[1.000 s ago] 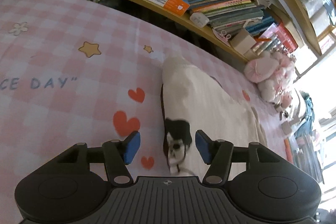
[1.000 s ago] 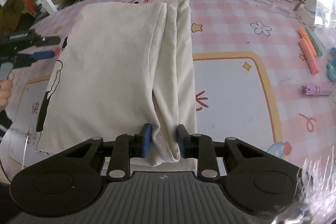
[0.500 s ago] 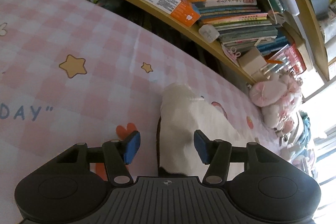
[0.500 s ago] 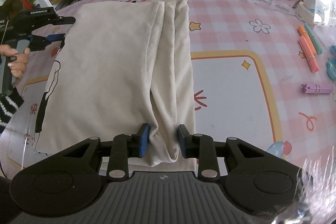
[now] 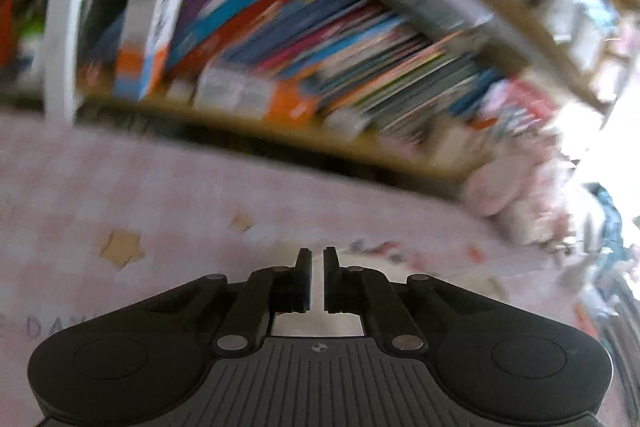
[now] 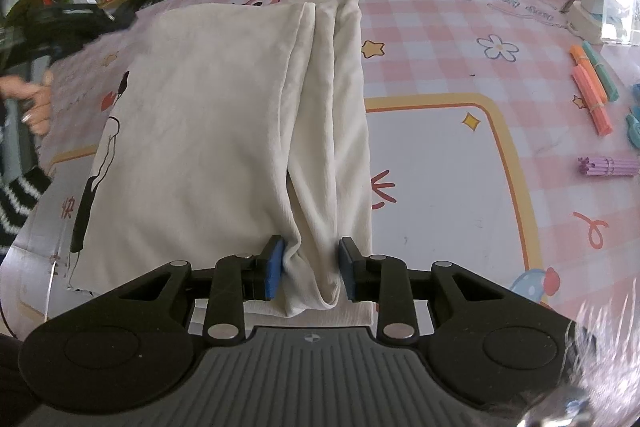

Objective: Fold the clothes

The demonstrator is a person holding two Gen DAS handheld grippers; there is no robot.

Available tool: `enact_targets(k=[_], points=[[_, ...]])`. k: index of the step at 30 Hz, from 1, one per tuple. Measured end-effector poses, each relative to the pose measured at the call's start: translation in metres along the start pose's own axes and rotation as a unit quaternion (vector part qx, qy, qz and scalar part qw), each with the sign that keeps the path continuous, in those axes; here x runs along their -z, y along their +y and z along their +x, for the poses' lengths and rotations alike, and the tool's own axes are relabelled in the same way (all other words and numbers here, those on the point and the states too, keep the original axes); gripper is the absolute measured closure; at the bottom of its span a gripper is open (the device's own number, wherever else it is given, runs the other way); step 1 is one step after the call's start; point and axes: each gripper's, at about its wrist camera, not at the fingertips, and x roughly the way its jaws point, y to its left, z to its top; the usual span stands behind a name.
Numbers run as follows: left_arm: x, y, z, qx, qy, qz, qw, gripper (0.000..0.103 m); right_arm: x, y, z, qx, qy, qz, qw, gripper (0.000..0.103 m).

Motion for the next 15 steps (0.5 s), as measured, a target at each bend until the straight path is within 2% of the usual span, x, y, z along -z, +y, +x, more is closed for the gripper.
enact_targets(k=[1, 3, 6, 9, 15], points=[[-0.003, 0.006, 0.005, -0.010, 0.010, -0.017, 0.9997, 0.096, 0.000, 0.000, 0.000, -0.001, 0.001, -0.001, 1.000, 0.075], [-0.011, 0.018, 0.007, -0.014, 0.018, -0.050, 0.9985, 0.083, 0.000, 0.000, 0.000, -0.002, 0.001, -0.003, 1.000, 0.075], [-0.014, 0.024, -0.012, -0.014, -0.003, -0.059, 0.9982, 0.072, 0.000, -0.001, 0.000, -0.005, 0.001, -0.006, 1.000, 0.075], [-0.006, 0.018, -0.029, 0.003, 0.010, -0.042, 0.9991, 0.072, 0.000, -0.002, 0.000, -0.009, 0.002, -0.007, 1.000, 0.074], [0.040, 0.002, -0.065, 0.009, 0.069, -0.027, 0.9972, 0.072, -0.001, -0.002, 0.000, -0.014, 0.003, -0.021, 1.000, 0.074]])
